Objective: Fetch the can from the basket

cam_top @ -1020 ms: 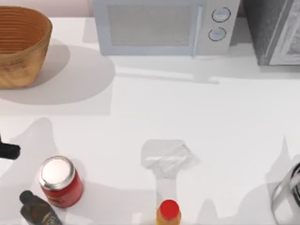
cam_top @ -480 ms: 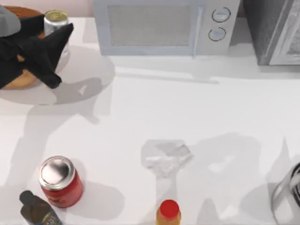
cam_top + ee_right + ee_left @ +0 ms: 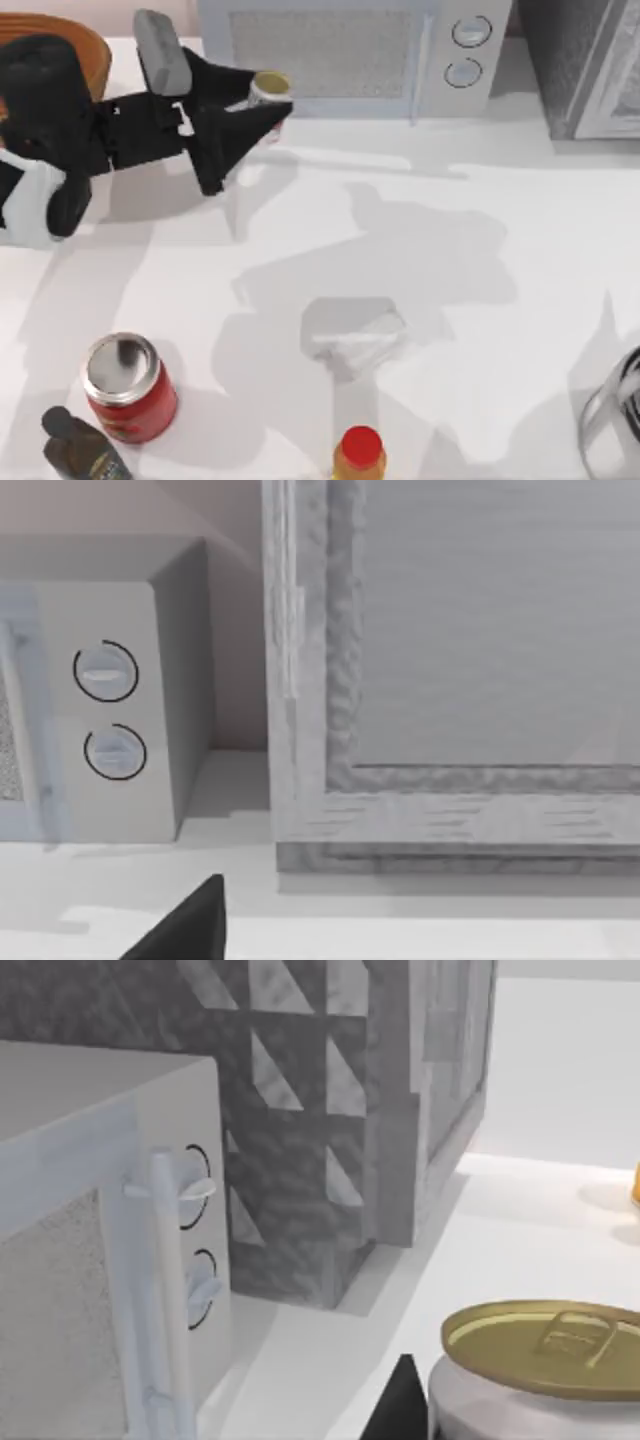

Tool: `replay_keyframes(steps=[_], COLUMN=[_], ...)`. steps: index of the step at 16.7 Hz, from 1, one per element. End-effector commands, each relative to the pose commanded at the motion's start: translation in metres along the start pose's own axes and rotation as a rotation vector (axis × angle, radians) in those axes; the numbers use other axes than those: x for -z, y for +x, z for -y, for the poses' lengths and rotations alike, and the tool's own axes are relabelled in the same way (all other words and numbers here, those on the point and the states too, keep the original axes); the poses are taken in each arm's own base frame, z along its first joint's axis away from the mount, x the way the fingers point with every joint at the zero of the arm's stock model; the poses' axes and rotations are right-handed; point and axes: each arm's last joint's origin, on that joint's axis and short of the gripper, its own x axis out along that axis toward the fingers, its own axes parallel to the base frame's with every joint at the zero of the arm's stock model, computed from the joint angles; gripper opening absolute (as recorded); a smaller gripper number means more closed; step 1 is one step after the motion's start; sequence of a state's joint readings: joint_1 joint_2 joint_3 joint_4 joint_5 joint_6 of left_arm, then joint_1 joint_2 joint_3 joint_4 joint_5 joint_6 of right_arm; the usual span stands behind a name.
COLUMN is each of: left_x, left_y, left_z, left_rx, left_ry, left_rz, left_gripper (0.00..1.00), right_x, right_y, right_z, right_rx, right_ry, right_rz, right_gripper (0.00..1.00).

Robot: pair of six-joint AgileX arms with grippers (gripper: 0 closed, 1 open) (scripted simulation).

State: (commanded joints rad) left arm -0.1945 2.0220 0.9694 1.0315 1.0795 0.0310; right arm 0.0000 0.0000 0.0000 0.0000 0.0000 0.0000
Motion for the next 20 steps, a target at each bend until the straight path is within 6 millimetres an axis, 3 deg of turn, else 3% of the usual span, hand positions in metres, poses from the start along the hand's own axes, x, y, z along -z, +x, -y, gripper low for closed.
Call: replay_keyframes(steps=[5, 8, 10, 15, 20], left_x=[0.090, 0.124, 0.134, 0.134, 0.134], left_y=[0.031, 0.038, 0.040, 0.040, 0.040], left_z=[-0.018, -0.018, -0.018, -0.018, -0.018], left_rx=[0.236, 0.316, 0.339, 0.339, 0.339], left_ry=[-0.006, -0.006, -0.006, -0.006, -0.006], left_rz=[-0.002, -0.002, -0.001, -0.001, -0.001], left_gripper=[0.00, 0.00, 0.00, 0.00, 0.38], right_x=[0.000, 0.000, 0.000, 0.000, 0.000], right_y=[0.000, 0.000, 0.000, 0.000, 0.000], right_z=[0.000, 0.000, 0.000, 0.000, 0.000], right_rx=[0.000, 0.000, 0.000, 0.000, 0.000], right_ry=[0.000, 0.000, 0.000, 0.000, 0.000], right_rz=[0.000, 0.000, 0.000, 0.000, 0.000], right_gripper=[1.00, 1.00, 1.00, 1.00, 1.00])
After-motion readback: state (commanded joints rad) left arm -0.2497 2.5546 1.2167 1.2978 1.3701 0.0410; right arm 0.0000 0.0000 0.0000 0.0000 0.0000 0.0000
